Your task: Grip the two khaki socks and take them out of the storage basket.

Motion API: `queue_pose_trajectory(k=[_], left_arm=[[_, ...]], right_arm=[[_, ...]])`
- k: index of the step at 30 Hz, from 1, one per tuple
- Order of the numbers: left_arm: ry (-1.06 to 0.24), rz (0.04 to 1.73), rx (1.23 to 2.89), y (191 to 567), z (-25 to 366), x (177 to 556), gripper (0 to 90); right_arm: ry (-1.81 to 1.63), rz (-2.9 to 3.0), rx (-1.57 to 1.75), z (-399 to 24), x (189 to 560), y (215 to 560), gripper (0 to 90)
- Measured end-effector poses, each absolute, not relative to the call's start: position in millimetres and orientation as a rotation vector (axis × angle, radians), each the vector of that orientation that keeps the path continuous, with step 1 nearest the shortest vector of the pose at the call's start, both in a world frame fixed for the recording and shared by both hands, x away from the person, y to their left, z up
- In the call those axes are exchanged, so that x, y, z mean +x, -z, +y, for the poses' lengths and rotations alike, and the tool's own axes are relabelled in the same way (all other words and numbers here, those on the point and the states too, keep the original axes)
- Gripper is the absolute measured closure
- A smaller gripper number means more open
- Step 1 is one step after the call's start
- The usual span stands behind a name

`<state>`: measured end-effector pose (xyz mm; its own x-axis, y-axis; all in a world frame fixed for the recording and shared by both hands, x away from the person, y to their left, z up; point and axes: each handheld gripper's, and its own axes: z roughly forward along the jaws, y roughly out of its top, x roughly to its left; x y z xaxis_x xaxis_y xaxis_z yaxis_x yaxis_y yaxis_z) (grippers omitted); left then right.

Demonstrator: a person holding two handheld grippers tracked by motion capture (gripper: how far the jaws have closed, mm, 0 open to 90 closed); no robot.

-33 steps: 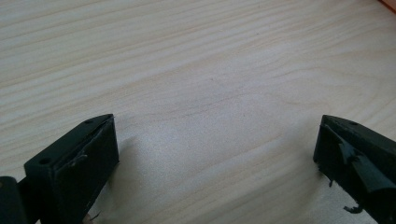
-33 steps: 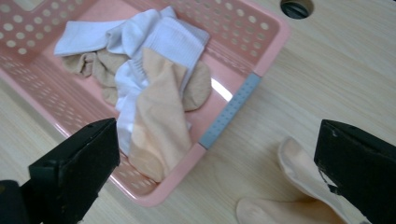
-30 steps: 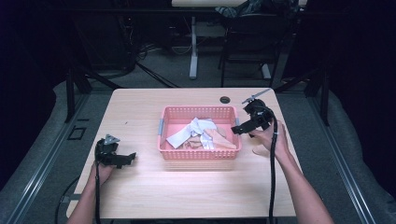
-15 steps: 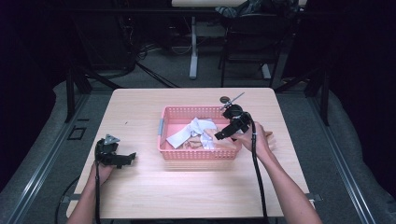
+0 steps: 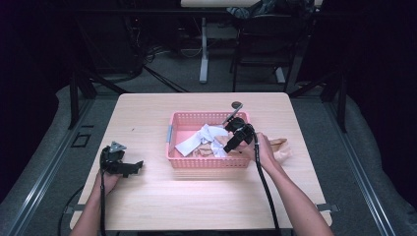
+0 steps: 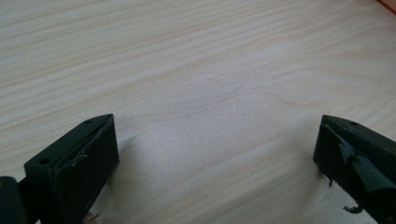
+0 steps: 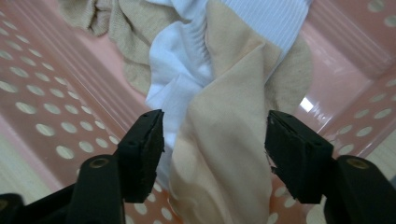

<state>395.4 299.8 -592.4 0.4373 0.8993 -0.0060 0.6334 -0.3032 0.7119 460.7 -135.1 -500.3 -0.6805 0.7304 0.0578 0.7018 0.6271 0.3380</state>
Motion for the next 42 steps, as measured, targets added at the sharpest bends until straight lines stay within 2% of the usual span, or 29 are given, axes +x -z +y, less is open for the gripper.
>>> queue_pose_trajectory(k=[3,10,15,17,42], left_arm=[[-0.53,1.284,2.045,592.4,299.8,395.4,0.0],[-0.53,1.283,2.046,592.4,299.8,395.5,0.0],[-0.53,1.283,2.045,592.4,299.8,395.5,0.0],[-0.53,1.284,2.045,592.4,299.8,395.5,0.0],[-0.526,1.282,2.046,592.3,299.6,394.9,0.0]], right_arm=[[-0.472,2.778,1.224,-133.1,462.9,505.6,49.1],[-0.379,2.799,1.219,-129.8,466.5,515.4,62.0],[-0.352,2.789,1.217,-127.8,467.5,517.6,80.7],[-0.355,2.781,1.215,-127.8,467.2,516.2,84.8],[-0.714,2.641,1.153,-140.0,453.8,438.6,86.5]])
